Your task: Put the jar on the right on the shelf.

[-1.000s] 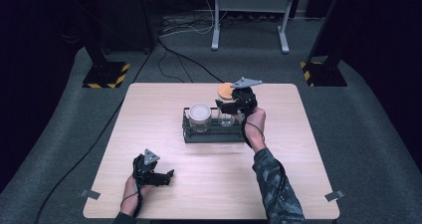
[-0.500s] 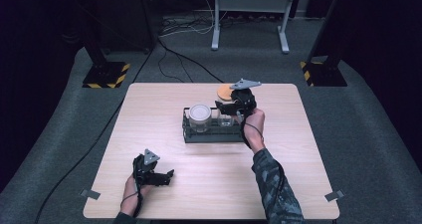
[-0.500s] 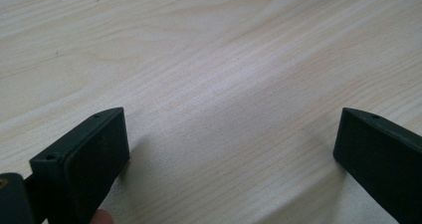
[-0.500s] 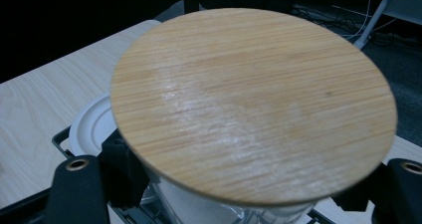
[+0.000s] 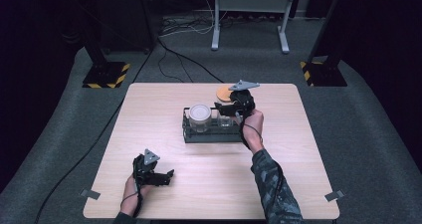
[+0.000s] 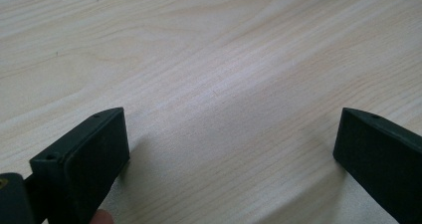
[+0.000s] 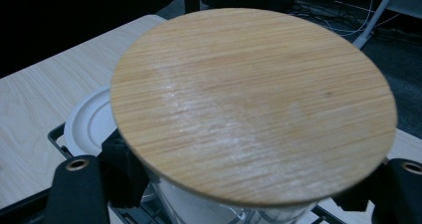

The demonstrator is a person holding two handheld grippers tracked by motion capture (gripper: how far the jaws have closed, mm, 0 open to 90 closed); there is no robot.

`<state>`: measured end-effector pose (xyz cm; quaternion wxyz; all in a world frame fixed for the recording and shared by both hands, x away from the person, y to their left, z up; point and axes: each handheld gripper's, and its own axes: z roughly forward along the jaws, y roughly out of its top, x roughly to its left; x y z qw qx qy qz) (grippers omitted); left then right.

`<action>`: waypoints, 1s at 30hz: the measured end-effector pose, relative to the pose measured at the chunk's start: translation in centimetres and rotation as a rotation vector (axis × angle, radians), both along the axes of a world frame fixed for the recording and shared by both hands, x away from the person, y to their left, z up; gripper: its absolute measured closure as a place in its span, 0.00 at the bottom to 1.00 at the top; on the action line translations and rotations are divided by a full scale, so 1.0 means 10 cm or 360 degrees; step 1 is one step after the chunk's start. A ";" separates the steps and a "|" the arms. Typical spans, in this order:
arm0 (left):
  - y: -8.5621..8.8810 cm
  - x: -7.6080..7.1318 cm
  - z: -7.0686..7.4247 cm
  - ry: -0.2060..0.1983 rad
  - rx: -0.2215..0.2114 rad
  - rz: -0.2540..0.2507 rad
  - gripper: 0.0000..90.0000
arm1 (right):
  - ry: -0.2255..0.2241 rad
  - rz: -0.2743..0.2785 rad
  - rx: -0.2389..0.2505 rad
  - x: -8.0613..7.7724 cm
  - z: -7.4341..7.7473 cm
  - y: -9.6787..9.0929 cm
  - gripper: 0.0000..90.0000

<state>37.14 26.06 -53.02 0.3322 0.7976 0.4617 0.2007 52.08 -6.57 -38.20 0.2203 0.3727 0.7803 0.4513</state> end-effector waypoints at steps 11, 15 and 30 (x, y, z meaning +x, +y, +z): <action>0.00 0.00 0.00 -0.0002 -0.0003 0.0003 0.01 | 0.0017 0.0001 -0.0003 0.01 -0.04 0.01 0.28; 0.00 0.00 0.00 -0.0001 0.0001 0.0000 0.01 | 0.0025 -0.0001 -0.0001 0.02 -0.06 0.00 0.28; 0.00 0.00 0.00 -0.0004 -0.0003 0.0003 0.01 | 0.0051 -0.0003 0.0002 0.04 -0.13 0.00 0.28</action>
